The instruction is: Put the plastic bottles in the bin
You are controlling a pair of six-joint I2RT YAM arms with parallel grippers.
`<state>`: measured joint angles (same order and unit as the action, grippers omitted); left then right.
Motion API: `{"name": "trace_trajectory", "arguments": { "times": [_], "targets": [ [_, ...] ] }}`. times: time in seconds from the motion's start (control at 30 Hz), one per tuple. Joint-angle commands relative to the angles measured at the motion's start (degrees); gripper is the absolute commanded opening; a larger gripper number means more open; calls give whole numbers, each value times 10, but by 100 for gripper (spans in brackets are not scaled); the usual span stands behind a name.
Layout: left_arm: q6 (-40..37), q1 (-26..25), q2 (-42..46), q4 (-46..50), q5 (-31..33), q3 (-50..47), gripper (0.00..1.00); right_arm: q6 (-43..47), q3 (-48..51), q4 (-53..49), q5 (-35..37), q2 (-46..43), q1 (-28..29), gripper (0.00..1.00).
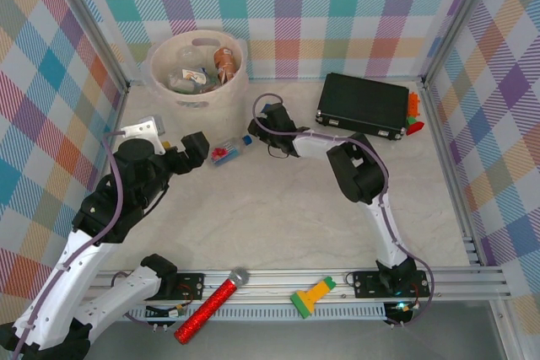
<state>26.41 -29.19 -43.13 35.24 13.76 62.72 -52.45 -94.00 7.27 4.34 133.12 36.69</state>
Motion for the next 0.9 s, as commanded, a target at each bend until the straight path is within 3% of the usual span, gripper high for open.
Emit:
{"name": "trace_trajectory", "arguments": {
  "times": [0.0, 0.43, 0.53, 0.7, 0.87],
  "targets": [
    [7, -6, 13, 8, -7, -5, 100, -17, -34, -15, 11, 28, -2, 57],
    [9, -6, 20, 13, -12, -3, 100, -27, -67, -57, 30, 50, -3, 48],
    [11, -6, 20, 15, -14, -2, 100, -23, -65, -55, 29, 48, -4, 41],
    [11, -6, 21, 18, -9, -1, 100, -7, -22, -19, 23, 14, -3, 29],
    [12, -6, 15, 11, -12, -2, 100, 14, 52, 25, 14, -52, -3, 29]
  ]
}}
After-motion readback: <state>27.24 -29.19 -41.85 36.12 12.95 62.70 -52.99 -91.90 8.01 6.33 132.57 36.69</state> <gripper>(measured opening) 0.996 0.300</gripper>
